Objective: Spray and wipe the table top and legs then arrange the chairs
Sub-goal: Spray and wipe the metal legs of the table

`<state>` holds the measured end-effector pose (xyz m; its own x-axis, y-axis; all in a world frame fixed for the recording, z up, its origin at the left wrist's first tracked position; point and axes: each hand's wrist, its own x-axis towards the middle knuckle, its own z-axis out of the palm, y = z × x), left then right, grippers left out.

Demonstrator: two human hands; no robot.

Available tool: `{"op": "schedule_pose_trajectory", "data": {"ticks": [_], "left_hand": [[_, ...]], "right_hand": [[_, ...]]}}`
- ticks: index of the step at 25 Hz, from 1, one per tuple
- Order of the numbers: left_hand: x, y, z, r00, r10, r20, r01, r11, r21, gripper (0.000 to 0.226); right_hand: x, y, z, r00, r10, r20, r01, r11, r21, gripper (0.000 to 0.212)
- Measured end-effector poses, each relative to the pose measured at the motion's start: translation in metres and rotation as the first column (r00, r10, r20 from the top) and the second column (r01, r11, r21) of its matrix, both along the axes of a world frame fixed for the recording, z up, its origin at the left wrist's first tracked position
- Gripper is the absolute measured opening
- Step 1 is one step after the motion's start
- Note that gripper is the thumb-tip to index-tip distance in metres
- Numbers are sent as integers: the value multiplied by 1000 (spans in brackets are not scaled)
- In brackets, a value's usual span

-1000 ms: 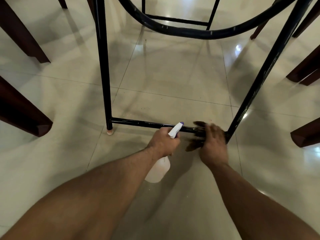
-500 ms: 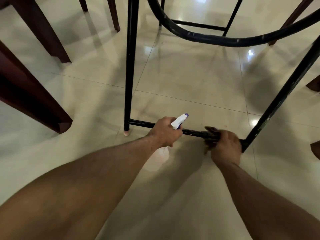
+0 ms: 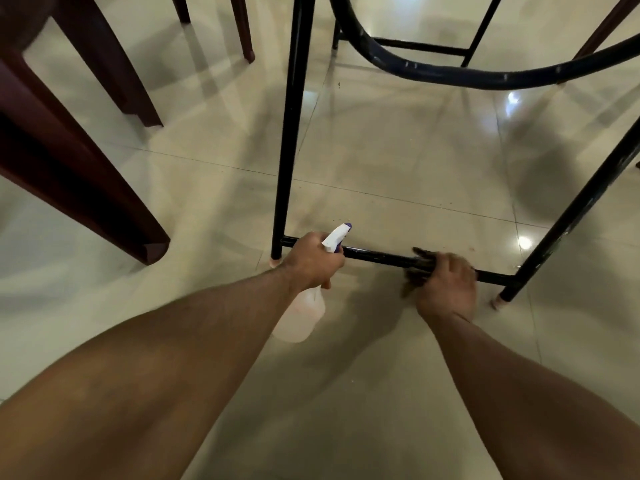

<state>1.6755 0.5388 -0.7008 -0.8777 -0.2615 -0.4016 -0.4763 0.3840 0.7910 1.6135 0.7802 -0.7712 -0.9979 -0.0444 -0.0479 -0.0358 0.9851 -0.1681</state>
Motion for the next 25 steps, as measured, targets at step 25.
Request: {"op": "schedule_pose_trajectory", "data": {"ticks": [25], "left_hand": [[5,-65,21,991,108,-79,-101,991,84,13]], "right_hand": [[-7,-91,25,966,237,103,-257,927,275,36]]}}
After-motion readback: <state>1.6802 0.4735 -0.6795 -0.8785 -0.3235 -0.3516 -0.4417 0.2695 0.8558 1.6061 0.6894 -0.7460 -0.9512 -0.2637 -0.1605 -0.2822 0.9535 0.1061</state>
